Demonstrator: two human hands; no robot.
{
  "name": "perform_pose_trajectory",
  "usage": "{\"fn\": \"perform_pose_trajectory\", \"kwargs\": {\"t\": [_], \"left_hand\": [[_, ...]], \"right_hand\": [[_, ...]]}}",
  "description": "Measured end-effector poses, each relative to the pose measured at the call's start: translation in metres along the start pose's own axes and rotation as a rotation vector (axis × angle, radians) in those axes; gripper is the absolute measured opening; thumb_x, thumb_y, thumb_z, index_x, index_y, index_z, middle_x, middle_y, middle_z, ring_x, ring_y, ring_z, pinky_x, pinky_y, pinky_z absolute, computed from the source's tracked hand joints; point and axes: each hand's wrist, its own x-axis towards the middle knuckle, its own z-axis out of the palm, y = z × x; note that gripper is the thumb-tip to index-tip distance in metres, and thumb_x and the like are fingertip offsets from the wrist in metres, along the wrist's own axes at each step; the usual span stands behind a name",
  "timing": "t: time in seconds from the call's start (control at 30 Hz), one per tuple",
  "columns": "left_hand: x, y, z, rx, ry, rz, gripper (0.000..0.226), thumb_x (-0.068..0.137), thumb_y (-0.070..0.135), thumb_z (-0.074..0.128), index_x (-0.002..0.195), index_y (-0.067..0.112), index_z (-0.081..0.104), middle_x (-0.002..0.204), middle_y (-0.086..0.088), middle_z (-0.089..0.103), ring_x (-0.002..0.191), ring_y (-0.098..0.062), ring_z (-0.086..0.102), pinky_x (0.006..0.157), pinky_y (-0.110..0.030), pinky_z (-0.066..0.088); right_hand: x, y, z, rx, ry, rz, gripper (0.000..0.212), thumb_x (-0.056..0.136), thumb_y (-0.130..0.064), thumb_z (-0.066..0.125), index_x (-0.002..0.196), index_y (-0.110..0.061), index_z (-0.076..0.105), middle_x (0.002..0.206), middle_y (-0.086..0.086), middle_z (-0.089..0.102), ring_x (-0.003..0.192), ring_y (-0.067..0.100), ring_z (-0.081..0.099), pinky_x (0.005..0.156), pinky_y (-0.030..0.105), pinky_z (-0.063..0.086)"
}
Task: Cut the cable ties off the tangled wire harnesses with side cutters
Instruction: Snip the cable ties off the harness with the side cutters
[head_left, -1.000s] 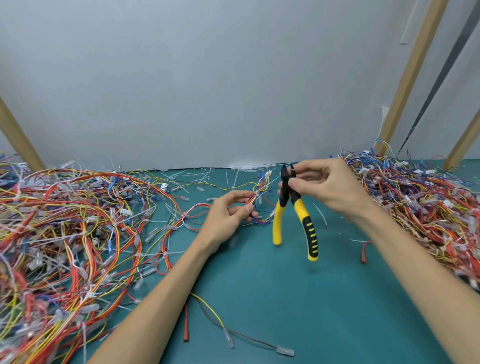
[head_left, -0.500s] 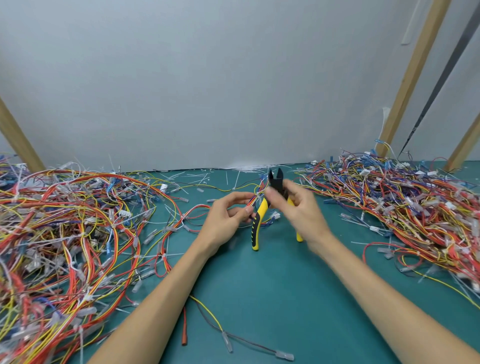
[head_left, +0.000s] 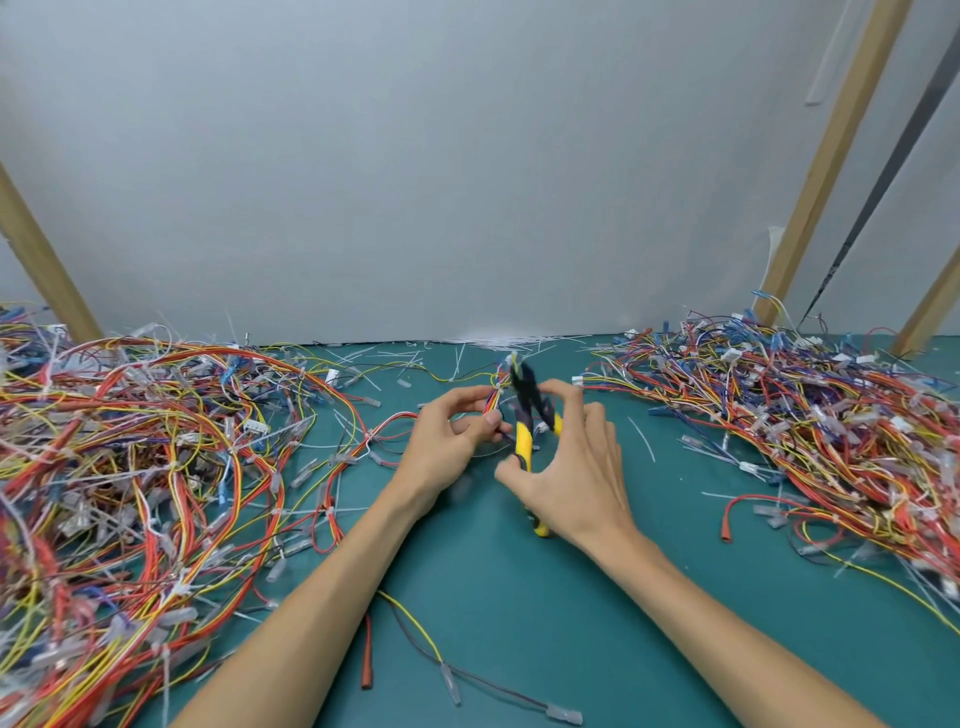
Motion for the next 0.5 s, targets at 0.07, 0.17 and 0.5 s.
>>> {"fn": "perform_pose_trajectory", "kwargs": {"t": [0.07, 0.17, 0.5], "left_hand": [[0.003, 0.002, -0.003, -0.028, -0.032, -0.065, 0.031, 0.093, -0.003, 0.058, 0.124, -0.006, 0.056, 0.103, -0.015, 0.062, 0.069, -0.005, 0.069, 0.067, -0.014, 0.052], [0.006, 0.002, -0.009, -0.067, -0.102, -0.129, 0.024, 0.093, 0.001, 0.06, 0.116, -0.006, 0.063, 0.102, -0.019, 0.067, 0.077, -0.01, 0.07, 0.07, -0.016, 0.053], [0.002, -0.003, -0.008, -0.182, 0.04, -0.046, 0.023, 0.095, 0.01, 0.061, 0.117, 0.006, 0.065, 0.102, -0.014, 0.074, 0.091, -0.015, 0.073, 0.077, -0.015, 0.053]], "right_hand": [[-0.004, 0.005, 0.001, 0.021, -0.063, -0.04, 0.07, 0.057, -0.04, 0.058, 0.123, -0.037, 0.035, 0.096, -0.008, 0.039, 0.091, 0.014, 0.036, 0.077, 0.028, 0.032], [-0.004, 0.009, 0.001, 0.072, -0.083, -0.036, 0.056, 0.06, -0.034, 0.062, 0.116, -0.026, 0.055, 0.096, -0.008, 0.038, 0.094, 0.012, 0.044, 0.077, 0.016, 0.032], [0.005, 0.016, -0.003, 0.24, 0.058, -0.061, 0.026, 0.088, -0.039, 0.062, 0.113, -0.037, 0.057, 0.091, -0.012, 0.049, 0.085, 0.003, 0.051, 0.074, 0.016, 0.038]]}}
